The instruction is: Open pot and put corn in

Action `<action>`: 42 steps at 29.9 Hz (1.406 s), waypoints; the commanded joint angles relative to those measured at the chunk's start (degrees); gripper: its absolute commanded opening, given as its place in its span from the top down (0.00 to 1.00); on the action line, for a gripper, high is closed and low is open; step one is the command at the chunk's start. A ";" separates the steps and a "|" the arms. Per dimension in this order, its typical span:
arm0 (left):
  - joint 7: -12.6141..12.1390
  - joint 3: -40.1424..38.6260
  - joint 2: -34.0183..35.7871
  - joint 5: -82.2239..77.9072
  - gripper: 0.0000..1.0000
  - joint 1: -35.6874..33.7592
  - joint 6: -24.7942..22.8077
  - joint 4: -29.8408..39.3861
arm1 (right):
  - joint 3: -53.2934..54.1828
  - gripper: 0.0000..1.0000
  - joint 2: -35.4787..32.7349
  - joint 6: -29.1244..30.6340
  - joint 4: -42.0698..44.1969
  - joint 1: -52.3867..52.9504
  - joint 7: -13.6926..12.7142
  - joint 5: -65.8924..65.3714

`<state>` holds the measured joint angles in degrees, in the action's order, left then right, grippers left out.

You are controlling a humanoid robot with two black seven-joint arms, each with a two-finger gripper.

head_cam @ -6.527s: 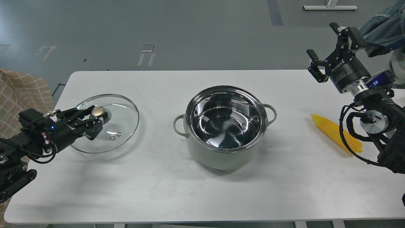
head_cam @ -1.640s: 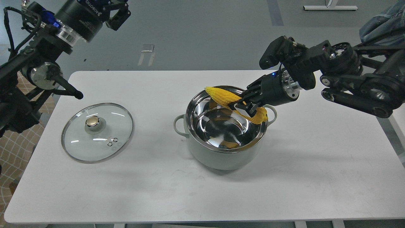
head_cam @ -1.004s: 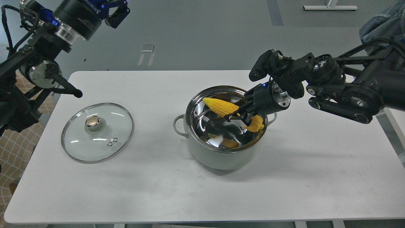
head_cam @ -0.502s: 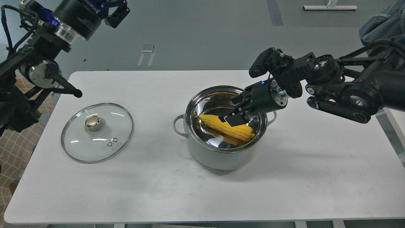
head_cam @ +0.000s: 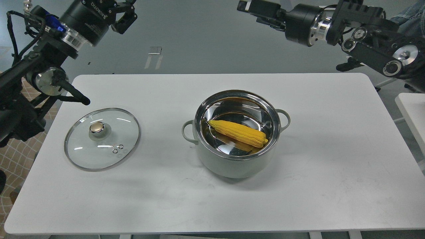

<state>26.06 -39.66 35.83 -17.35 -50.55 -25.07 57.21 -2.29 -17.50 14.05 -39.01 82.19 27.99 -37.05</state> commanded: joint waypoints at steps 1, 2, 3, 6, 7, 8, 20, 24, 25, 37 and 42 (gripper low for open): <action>-2.23 0.11 -1.02 0.03 0.02 0.19 -0.68 -1.13 | 7.80 0.00 0.01 0.10 1.66 -4.83 0.01 8.19; -3.98 0.11 -1.64 0.30 0.02 0.45 -1.03 -1.92 | 10.70 0.00 -0.08 0.19 1.66 -6.76 0.01 10.22; -5.04 0.02 -2.25 0.56 0.02 0.63 -1.30 -2.45 | 12.12 0.00 -0.08 0.19 1.66 -7.82 0.01 11.37; -7.43 -0.24 -5.33 0.91 0.02 0.89 -2.93 -6.32 | 17.58 0.00 0.18 0.63 1.66 -11.97 0.01 14.90; -7.43 -0.94 -6.90 1.00 0.02 1.33 -2.93 -8.76 | 19.67 0.00 0.36 0.63 1.83 -13.62 0.01 16.29; -7.43 -1.99 -8.39 0.91 0.02 1.85 -2.93 -11.13 | 21.26 0.00 0.53 0.72 2.36 -15.20 0.01 17.61; -6.81 -4.20 -16.41 0.03 0.02 6.52 -2.93 -15.11 | 27.52 0.00 4.14 13.10 9.92 -21.63 0.01 24.48; -6.82 -4.28 -16.06 0.03 0.02 6.43 -2.93 -15.02 | 27.69 0.00 4.84 13.95 12.46 -21.99 0.01 24.65; -6.81 -4.28 -15.97 0.12 0.02 6.43 -2.93 -15.02 | 27.95 0.00 5.19 13.95 13.17 -22.25 0.01 25.09; -6.81 -4.99 -15.97 0.21 0.02 6.52 -2.93 -14.93 | 29.19 0.00 6.34 13.95 14.76 -23.92 0.01 25.36; -6.81 -4.99 -16.14 0.21 0.02 6.60 -2.93 -14.85 | 29.19 0.00 6.34 13.95 14.76 -23.92 0.01 25.36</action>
<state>19.25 -44.65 19.79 -17.19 -44.03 -28.00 42.31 26.90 -11.13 28.01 -24.27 58.28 28.01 -11.68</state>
